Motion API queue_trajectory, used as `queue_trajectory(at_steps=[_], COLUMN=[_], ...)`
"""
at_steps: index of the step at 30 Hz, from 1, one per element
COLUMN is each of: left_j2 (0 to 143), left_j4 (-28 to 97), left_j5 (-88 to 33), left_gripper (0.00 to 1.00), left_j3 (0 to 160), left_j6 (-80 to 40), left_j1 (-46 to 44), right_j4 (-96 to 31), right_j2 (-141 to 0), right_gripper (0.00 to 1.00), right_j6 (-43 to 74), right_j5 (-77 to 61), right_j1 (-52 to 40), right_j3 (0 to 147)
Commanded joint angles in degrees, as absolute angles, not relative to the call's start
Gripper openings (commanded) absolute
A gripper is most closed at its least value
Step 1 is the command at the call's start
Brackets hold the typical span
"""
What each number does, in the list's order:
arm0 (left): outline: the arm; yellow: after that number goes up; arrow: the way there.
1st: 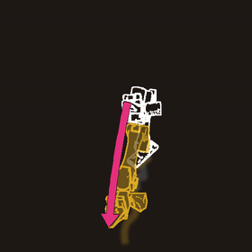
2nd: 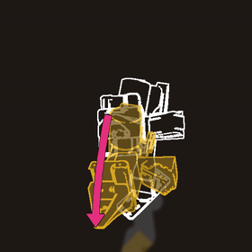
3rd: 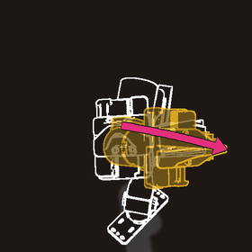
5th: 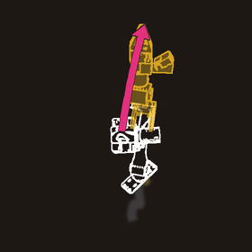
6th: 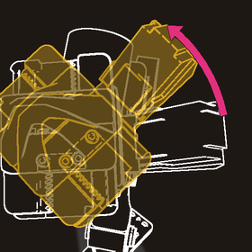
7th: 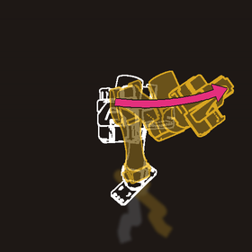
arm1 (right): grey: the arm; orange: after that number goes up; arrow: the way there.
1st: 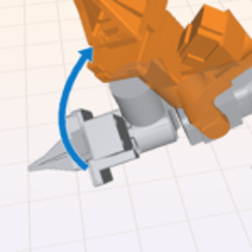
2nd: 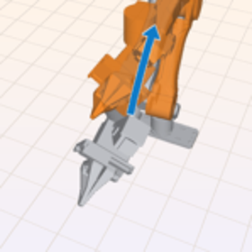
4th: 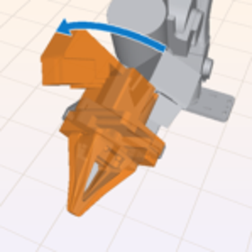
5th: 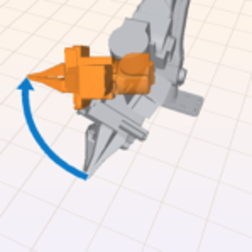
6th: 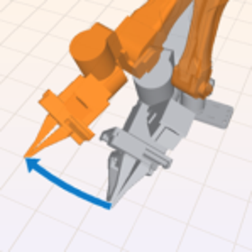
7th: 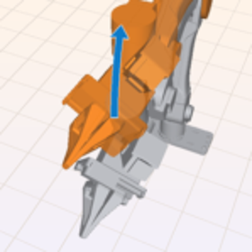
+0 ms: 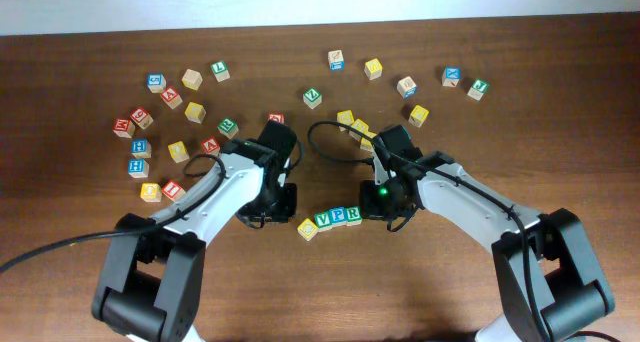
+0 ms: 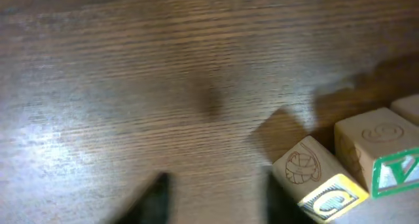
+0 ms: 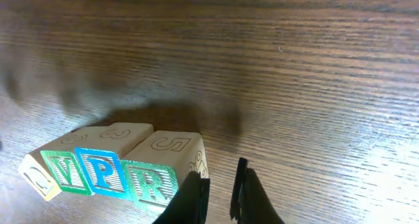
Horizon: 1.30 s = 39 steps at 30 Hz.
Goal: Spell out CVPR
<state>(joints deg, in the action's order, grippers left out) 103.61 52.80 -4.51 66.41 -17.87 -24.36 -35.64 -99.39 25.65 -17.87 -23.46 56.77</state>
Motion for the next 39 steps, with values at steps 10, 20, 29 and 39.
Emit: queue_trajectory(at_steps=[10,20,29,39], left_j2=[96.44,79.02,91.18,101.43], left_j4=[62.94,65.76,54.46,53.36], left_j5=[-5.15,-10.52,-10.74,1.96], left_gripper=[0.57,0.96,0.99,0.95], left_j3=[72.29,70.26,66.35,66.35], left_j6=[-4.60,-2.70,2.46,15.57], left_j1=[-24.23,-24.25,-25.71,-32.56], right_j4=[-35.68,-35.51,-35.11,-35.07], right_j2=[-99.81,-99.81,-99.81,-99.81], right_gripper=[0.10,0.10,0.11,0.11], right_j6=[25.74,24.88,24.86,24.40], right_j5=[-15.84,-15.86,-15.86,-15.84], right_j1=[-24.03,-24.03,-24.03,-24.03], right_j3=[56.45,56.45,56.45,56.45])
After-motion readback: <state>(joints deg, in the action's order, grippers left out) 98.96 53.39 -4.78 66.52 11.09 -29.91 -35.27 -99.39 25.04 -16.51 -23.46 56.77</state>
